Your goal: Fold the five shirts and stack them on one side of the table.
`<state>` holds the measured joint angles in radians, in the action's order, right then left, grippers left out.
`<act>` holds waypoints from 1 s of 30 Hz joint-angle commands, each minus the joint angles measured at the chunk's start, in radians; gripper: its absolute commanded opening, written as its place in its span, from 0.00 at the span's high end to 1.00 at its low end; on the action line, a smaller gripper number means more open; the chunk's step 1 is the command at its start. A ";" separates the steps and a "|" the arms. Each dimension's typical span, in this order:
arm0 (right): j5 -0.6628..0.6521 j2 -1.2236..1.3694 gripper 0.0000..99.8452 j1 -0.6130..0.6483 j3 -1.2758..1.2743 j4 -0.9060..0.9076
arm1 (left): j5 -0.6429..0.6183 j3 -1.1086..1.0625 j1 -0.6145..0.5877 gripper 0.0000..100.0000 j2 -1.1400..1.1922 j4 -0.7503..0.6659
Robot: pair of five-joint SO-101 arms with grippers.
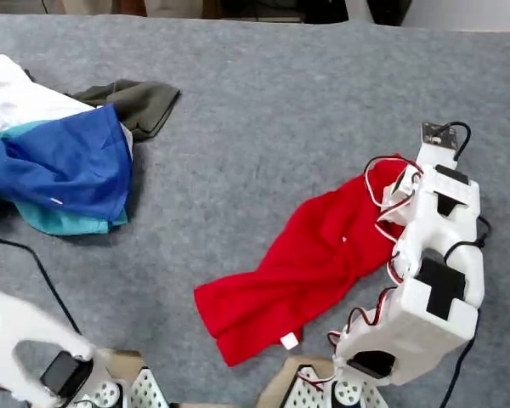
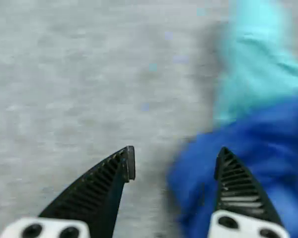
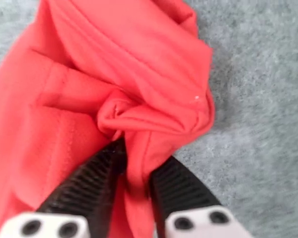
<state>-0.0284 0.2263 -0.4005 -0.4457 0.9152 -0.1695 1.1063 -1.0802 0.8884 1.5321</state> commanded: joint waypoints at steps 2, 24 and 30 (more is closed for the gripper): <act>-0.009 -0.007 0.86 0.033 -0.007 -0.008 | 0.109 -0.143 -0.029 0.75 0.039 -0.031; -0.011 -0.503 0.85 0.016 0.058 0.129 | 0.806 -0.051 -0.172 0.98 0.348 0.189; -0.009 -0.573 0.85 0.018 0.053 0.167 | 0.560 0.295 -0.028 0.96 0.346 0.227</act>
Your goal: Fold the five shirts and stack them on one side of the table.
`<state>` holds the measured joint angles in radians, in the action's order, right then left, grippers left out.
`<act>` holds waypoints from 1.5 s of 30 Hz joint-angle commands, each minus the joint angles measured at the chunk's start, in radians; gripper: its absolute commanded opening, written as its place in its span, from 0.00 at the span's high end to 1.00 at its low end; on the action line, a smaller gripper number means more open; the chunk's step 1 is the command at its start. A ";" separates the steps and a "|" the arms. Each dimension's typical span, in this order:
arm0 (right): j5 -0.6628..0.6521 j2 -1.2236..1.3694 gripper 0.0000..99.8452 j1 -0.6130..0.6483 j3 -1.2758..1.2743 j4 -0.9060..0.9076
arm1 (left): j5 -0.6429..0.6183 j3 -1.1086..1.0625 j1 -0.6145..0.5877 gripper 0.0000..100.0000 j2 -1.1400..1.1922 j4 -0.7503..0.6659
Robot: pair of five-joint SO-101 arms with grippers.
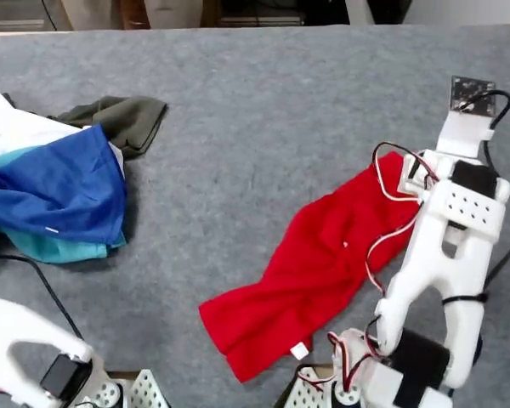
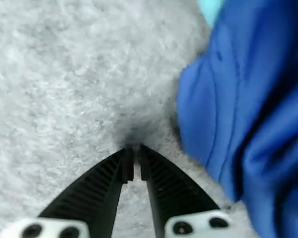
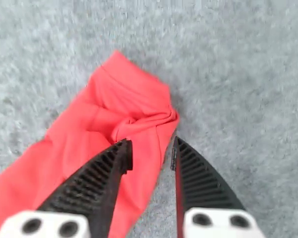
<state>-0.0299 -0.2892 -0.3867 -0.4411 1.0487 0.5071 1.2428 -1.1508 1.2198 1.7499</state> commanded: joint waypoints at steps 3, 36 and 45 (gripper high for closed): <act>-0.009 -0.059 0.85 0.015 0.047 0.069 | -0.209 0.252 0.114 0.88 0.021 0.009; -0.164 -0.390 0.96 0.404 -0.110 0.385 | -0.416 -0.425 0.815 0.83 -0.820 -0.046; -0.164 -0.389 0.96 0.404 -0.340 0.132 | -0.586 -0.499 0.931 0.74 -0.532 -0.394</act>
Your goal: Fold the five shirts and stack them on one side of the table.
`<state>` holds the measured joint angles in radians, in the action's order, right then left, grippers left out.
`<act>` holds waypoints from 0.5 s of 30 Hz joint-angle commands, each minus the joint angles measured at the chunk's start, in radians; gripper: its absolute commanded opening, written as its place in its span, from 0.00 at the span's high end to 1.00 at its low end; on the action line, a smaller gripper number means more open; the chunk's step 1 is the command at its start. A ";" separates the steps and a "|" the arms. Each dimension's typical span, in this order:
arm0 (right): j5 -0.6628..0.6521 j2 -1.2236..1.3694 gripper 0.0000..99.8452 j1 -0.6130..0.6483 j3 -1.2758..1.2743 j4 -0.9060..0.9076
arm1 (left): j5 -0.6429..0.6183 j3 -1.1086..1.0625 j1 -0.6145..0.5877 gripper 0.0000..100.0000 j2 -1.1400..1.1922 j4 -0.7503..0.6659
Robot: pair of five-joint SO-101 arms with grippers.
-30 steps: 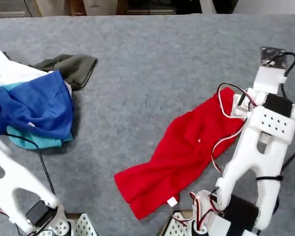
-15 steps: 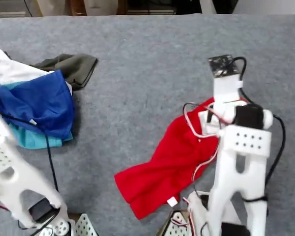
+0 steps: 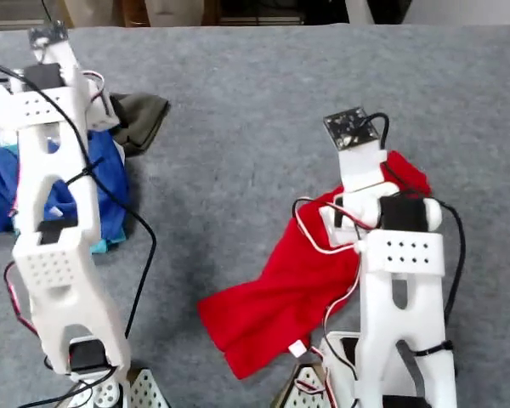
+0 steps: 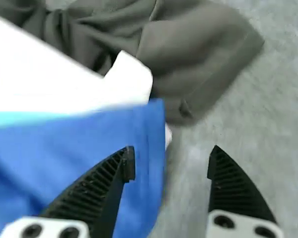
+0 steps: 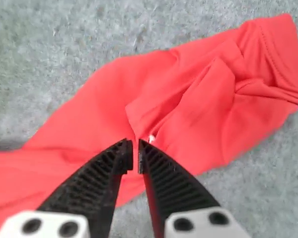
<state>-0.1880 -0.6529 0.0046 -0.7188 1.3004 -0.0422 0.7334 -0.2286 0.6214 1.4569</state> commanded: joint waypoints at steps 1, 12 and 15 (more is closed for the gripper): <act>-0.006 -0.025 0.96 0.013 -0.097 -0.173 | -0.043 0.015 0.005 0.74 0.102 -0.118; -0.006 -0.025 0.97 0.013 -0.383 -0.537 | -0.058 0.293 -0.123 0.97 0.325 -0.075; -0.006 -0.025 0.97 0.010 -0.390 -0.535 | -0.058 0.387 -0.176 0.98 0.326 -0.044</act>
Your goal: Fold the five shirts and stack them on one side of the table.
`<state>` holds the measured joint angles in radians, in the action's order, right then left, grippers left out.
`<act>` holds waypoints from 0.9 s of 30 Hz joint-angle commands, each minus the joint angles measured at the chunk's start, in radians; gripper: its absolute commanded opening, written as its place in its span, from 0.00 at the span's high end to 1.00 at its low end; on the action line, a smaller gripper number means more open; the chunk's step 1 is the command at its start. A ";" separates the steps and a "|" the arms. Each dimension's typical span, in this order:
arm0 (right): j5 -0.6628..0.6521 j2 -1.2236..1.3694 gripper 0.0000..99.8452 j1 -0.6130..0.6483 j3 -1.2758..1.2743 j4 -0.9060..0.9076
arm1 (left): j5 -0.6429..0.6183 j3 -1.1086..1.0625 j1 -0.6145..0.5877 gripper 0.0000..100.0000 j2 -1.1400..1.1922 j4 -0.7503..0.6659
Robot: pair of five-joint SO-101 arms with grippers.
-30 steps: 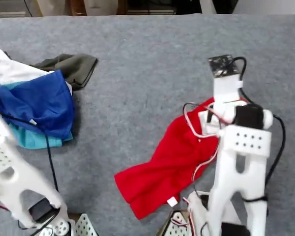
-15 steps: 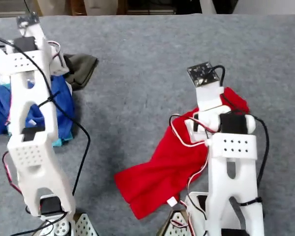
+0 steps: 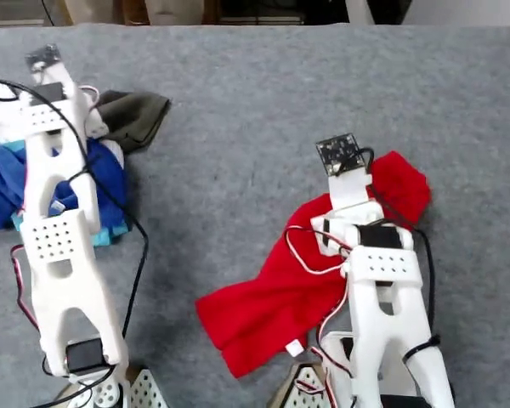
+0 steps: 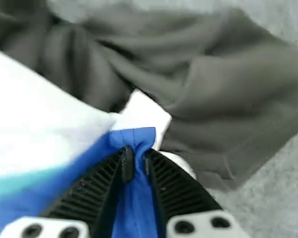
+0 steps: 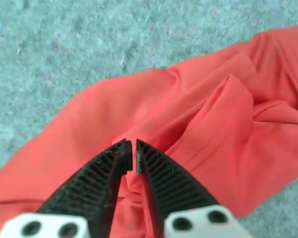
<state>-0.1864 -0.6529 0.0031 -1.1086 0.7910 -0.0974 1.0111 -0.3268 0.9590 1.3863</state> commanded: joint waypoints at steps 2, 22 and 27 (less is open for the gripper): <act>-0.008 -0.027 0.97 0.010 -0.001 -0.025 | -0.002 0.175 -0.121 0.98 -0.010 0.051; -0.006 -0.025 0.96 0.012 0.036 -0.028 | -0.161 0.292 0.095 0.71 0.004 0.144; -0.006 0.015 0.96 0.010 0.042 -0.032 | -0.167 0.219 0.141 0.74 0.117 -0.075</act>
<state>-0.1864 -0.6498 0.0031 -1.1086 0.7848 -0.2524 1.2306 -0.1949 1.0572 1.4231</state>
